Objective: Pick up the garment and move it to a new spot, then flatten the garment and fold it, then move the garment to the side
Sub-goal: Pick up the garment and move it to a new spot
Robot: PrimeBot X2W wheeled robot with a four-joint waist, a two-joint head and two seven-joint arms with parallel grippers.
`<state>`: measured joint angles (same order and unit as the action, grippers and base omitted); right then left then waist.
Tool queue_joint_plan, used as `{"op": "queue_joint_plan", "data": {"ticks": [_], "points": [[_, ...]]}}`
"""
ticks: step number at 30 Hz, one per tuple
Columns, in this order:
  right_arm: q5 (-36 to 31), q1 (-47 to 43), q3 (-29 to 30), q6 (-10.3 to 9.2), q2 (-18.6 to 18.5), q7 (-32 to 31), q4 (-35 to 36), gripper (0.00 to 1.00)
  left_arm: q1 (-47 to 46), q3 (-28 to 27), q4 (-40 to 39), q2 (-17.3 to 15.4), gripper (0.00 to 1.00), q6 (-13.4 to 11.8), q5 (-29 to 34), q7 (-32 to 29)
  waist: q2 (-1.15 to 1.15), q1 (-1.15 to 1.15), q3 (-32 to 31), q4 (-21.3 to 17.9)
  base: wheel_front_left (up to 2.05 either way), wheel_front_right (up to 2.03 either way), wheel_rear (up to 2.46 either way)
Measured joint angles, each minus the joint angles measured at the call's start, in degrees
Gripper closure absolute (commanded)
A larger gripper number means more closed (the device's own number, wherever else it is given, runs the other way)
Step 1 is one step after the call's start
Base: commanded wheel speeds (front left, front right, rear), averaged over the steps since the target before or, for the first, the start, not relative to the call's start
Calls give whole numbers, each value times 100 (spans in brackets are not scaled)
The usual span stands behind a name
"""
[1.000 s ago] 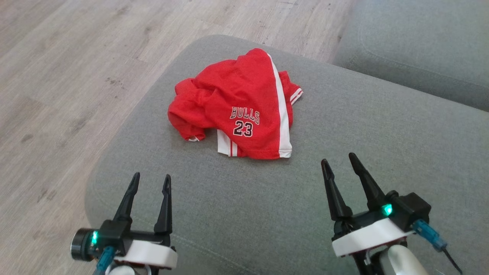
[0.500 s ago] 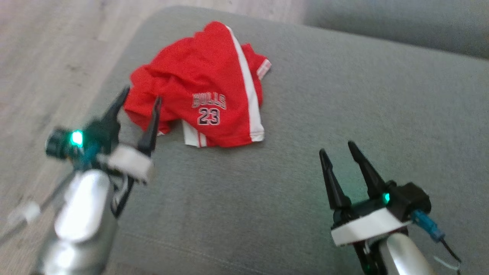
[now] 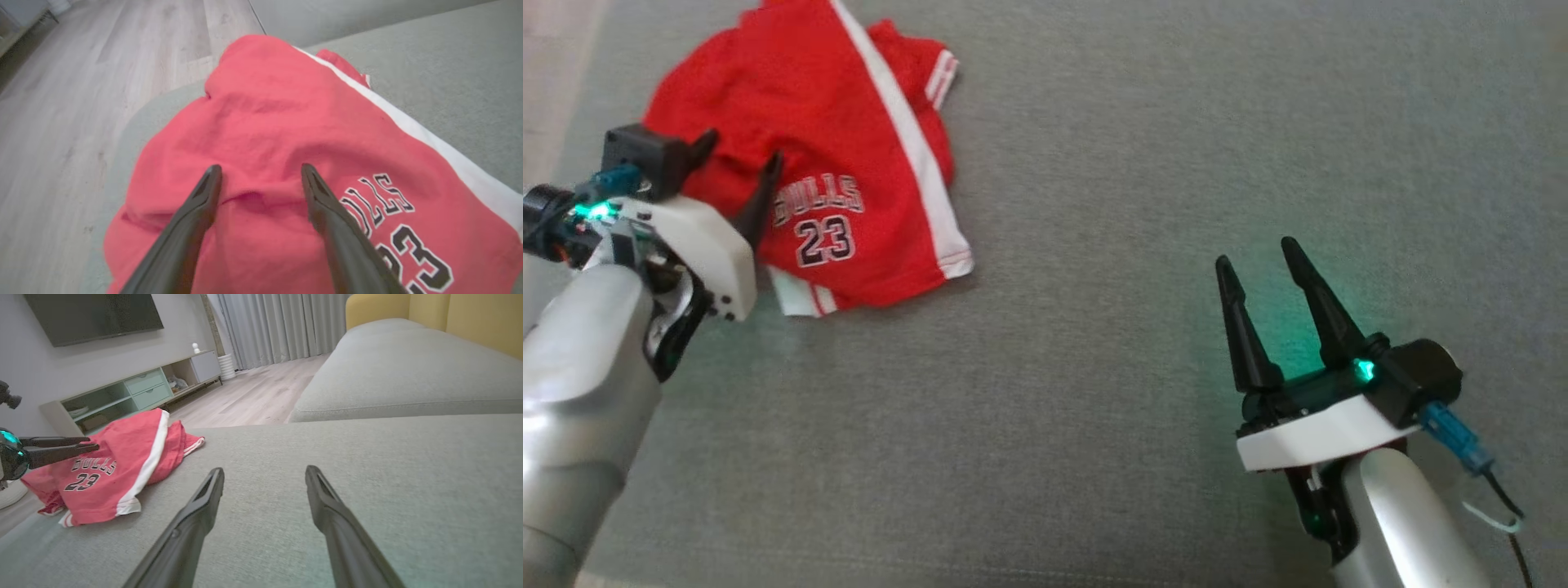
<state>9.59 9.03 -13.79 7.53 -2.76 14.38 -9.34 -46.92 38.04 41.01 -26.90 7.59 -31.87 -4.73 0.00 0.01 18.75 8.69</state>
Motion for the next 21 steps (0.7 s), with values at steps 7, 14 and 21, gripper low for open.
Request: {"op": "queue_joint_plan", "data": {"ticks": [7,14,21], "points": [[0,155,94,0,-1,0,4,0,-135,732,229,-207,100,0,-870,-242,0,0,214,-273,0,0,0],[52,158,136,0,-1,0,-24,0,-598,773,382,-315,100,0,-1040,1316,0,-2,-25,-226,0,0,0],[197,-58,167,0,0,0,-77,0,-779,425,-63,-300,100,-36,-933,1895,0,-2,-516,-150,0,0,0]]}}
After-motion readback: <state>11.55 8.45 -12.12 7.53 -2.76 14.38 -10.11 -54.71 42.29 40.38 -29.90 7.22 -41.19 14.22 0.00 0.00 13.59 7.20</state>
